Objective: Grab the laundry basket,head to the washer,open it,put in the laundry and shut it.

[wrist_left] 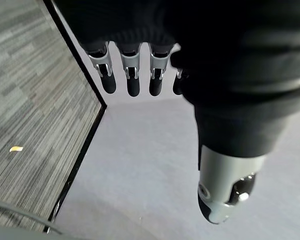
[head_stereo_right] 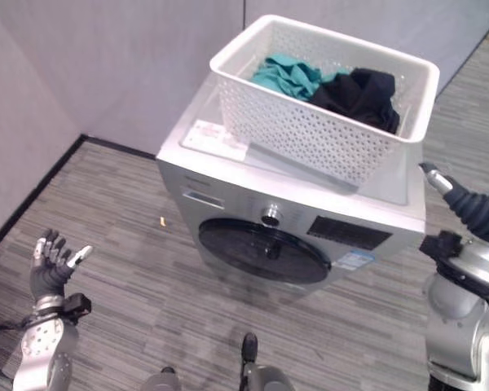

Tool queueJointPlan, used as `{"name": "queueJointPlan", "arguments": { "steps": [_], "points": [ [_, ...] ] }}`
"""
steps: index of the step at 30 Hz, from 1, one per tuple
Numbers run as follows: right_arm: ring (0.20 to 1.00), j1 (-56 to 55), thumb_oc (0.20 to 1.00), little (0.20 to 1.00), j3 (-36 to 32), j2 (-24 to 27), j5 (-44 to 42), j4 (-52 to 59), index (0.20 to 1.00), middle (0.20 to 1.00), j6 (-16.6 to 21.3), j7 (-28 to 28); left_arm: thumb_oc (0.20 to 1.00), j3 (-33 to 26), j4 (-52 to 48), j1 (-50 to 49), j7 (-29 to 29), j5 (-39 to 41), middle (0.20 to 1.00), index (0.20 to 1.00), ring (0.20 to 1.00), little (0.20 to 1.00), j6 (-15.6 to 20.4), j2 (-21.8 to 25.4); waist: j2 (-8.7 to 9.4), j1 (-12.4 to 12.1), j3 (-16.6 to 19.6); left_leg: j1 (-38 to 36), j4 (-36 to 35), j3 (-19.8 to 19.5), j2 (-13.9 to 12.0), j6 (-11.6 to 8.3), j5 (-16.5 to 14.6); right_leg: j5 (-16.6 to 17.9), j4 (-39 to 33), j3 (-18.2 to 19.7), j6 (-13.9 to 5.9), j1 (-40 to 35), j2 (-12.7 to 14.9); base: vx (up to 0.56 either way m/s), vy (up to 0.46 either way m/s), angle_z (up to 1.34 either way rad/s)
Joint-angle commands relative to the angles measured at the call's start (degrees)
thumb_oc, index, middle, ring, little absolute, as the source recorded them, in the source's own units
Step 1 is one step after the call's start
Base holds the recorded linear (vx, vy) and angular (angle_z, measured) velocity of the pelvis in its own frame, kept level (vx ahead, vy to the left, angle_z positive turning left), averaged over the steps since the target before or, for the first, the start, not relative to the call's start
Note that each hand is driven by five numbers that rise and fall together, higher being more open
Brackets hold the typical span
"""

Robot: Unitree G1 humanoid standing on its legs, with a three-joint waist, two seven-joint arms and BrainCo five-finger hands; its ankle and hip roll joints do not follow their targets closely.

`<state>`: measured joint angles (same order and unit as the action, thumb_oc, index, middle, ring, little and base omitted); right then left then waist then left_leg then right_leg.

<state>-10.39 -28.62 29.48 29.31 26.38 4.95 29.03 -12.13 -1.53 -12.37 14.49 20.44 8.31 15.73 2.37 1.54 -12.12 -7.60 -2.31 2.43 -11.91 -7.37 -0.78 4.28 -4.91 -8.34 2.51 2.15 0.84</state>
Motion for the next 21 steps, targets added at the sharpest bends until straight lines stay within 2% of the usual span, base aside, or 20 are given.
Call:
{"name": "queueJointPlan", "arguments": {
  "steps": [1,3,5,8,13,21],
  "points": [
    [1.000,-10.3,1.000,1.000,-2.8,0.1,0.4,-4.5,1.000,1.000,0.5,-2.1,1.000,-2.6,0.0,-3.2,0.3,-0.5,1.000,1.000,1.000,1.000,3.3,2.8,-2.74,1.3,6.7,4.4,-0.8,0.7,-0.4,2.21,1.2,-8.0,2.7,1.4,-6.51,-5.4,3.3,-0.04,0.133,-0.01],
    [1.000,-12.9,1.000,1.000,-3.8,-0.8,0.3,-5.4,1.000,1.000,0.2,-2.2,1.000,-2.6,0.4,-4.0,0.2,-0.3,1.000,1.000,1.000,1.000,3.3,2.3,-2.95,1.5,6.7,3.6,-1.2,1.5,-0.4,2.17,0.9,-7.5,2.4,1.8,-6.77,-5.6,3.5,-0.03,0.107,-0.29],
    [1.000,-14.9,1.000,1.000,-5.5,-1.9,0.4,-6.4,1.000,1.000,-0.3,-2.1,1.000,-3.4,1.5,-5.3,0.2,0.7,1.000,1.000,1.000,1.000,3.5,1.4,-3.00,2.7,6.5,2.7,-1.1,2.6,0.1,2.45,-0.3,-6.1,2.5,3.0,-7.45,-5.0,4.1,-0.04,0.105,-0.40],
    [1.000,-15.5,1.000,1.000,-5.8,-2.0,1.0,-8.0,1.000,1.000,-0.5,-1.8,1.000,-3.4,2.1,-5.7,0.1,0.8,1.000,1.000,1.000,1.000,4.1,1.4,-2.85,3.0,6.3,1.7,-0.6,4.6,0.8,3.17,-2.0,-4.7,2.5,5.2,-8.22,-3.9,4.9,-0.07,0.127,-0.49],
    [1.000,-18.4,1.000,1.000,-0.5,-3.2,-2.1,-13.3,1.000,1.000,0.7,-4.9,1.000,-0.1,4.8,-6.3,-1.6,-2.3,1.000,1.000,1.000,1.000,3.9,2.7,-2.58,3.4,5.8,0.6,-0.1,6.8,2.4,4.67,-4.0,-2.9,3.2,7.9,-9.69,-1.5,6.2,-0.07,0.118,-0.40],
    [1.000,-19.7,1.000,1.000,5.9,-3.6,-8.0,-21.4,1.000,1.000,2.9,-6.1,1.000,6.8,11.4,-8.1,-3.0,-6.0,1.000,1.000,1.000,1.000,3.8,3.4,-1.85,3.5,5.7,-0.8,-2.0,7.1,4.3,5.94,-4.0,-2.0,3.0,9.2,-10.82,-1.0,7.5,-0.03,0.059,-0.10]
  ]
}}
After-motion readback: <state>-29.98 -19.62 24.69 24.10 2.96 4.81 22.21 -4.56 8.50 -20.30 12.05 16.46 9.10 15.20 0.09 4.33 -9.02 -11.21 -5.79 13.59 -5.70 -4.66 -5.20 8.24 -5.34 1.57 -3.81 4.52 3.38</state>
